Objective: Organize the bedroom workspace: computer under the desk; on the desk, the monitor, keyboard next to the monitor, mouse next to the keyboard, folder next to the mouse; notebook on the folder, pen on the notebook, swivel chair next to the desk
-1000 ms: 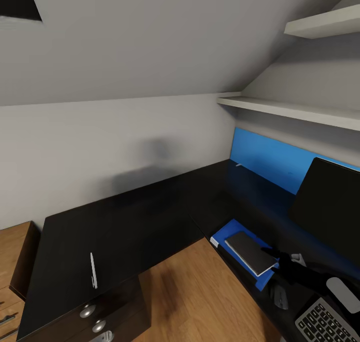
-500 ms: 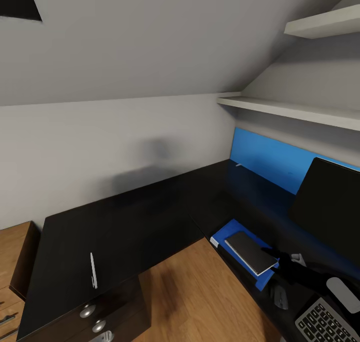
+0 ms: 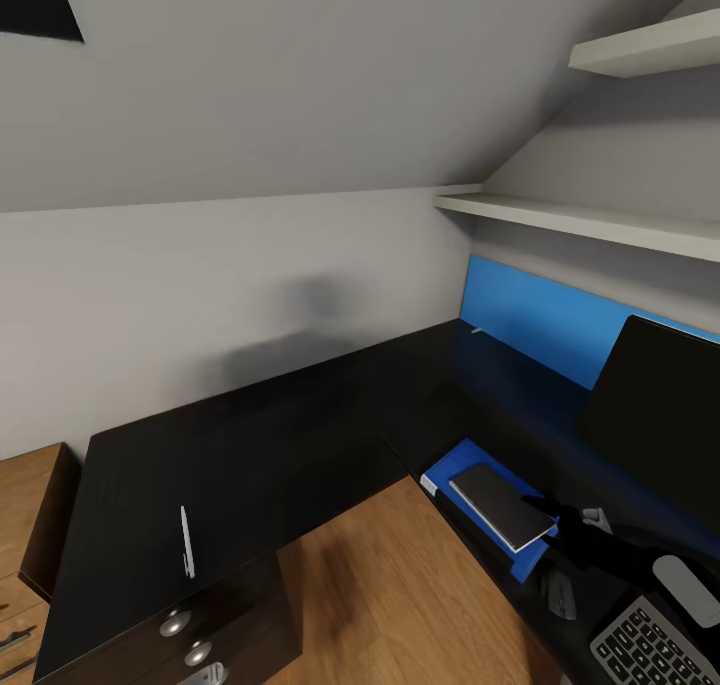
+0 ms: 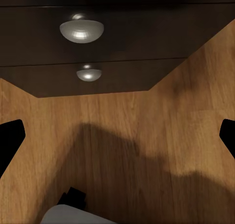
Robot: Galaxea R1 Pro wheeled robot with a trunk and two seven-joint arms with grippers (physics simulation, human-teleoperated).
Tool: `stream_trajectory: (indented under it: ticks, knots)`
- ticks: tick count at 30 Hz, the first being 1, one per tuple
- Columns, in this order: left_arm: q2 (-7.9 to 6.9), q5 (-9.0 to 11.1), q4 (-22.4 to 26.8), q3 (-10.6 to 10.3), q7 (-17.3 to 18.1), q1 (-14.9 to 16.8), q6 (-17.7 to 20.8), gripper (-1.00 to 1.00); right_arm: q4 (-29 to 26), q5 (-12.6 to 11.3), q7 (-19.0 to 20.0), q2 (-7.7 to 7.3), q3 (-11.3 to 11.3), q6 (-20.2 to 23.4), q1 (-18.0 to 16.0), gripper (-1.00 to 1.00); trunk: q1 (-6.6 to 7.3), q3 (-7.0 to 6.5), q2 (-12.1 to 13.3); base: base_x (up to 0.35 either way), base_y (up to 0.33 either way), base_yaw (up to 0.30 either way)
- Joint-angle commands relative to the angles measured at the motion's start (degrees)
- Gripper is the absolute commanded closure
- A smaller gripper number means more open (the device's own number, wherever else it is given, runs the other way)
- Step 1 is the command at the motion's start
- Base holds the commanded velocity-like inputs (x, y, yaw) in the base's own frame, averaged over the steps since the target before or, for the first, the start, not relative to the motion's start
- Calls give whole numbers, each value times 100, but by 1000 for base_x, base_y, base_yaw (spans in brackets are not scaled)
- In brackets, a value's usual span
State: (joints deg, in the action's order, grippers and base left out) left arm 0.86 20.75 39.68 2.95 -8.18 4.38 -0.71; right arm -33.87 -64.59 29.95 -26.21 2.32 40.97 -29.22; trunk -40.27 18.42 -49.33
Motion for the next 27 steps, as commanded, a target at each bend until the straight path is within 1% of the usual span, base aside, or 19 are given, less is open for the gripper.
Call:
stream_trajectory:
  ticks: [1,3,27]
  knots:
    - [3,60,4,4,-8,2,-8,-100,3,-27,11,-7,24,8,-5,-100,-1,7,-5,0,0,0]
    - [3,60,4,4,-8,2,-8,-100,3,-27,12,-7,23,8,-5,-100,-1,7,-5,0,0,0]
    - [2,60,4,4,-8,2,-8,-100,3,-27,19,-10,23,8,-5,-100,526,-424,957,0,0,0]
